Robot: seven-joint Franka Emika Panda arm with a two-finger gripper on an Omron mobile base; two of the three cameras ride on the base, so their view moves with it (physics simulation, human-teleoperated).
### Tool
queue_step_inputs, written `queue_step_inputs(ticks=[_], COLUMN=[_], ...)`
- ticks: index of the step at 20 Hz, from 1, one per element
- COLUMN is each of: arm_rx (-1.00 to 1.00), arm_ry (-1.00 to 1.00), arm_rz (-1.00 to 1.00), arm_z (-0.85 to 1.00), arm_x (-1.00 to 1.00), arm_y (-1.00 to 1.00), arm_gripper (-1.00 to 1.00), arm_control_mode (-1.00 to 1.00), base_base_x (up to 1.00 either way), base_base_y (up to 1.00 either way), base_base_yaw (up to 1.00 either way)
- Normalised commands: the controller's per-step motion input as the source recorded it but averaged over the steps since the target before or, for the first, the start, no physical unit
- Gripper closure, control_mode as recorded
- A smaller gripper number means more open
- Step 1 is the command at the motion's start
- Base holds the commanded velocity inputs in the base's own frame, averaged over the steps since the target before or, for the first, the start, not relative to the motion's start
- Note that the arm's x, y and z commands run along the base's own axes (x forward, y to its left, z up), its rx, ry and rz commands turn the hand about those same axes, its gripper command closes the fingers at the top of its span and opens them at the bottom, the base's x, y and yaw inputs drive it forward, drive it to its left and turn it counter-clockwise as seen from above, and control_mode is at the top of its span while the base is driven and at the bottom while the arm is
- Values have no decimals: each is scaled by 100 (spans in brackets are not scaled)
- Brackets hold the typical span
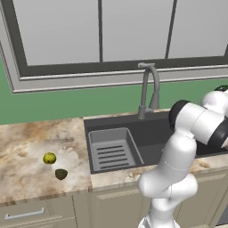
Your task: Remove the pear and kiwi from the sink. Then move the bowl and cup from the counter to the sink for washing.
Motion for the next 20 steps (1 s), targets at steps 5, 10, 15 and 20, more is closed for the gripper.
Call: queue_step_inputs(ticks=[5,10,15,20], arm_rx=[4,9,6,2], arm_ry=[-5,-2,-10,-14], arm_rz=[12,4,1,0], arm_z=[11,7,5,2], arm_x=[-8,-1,1,4], arm_y=[-25,-20,-19,-20], arm_gripper=[-100,-100,-100,-100], arm_control_mode=[-100,-100,-100,-100], base_base_x=[0,0,0,0], base_base_y=[0,0,0,0], base_base_yaw=[0,0,0,0])
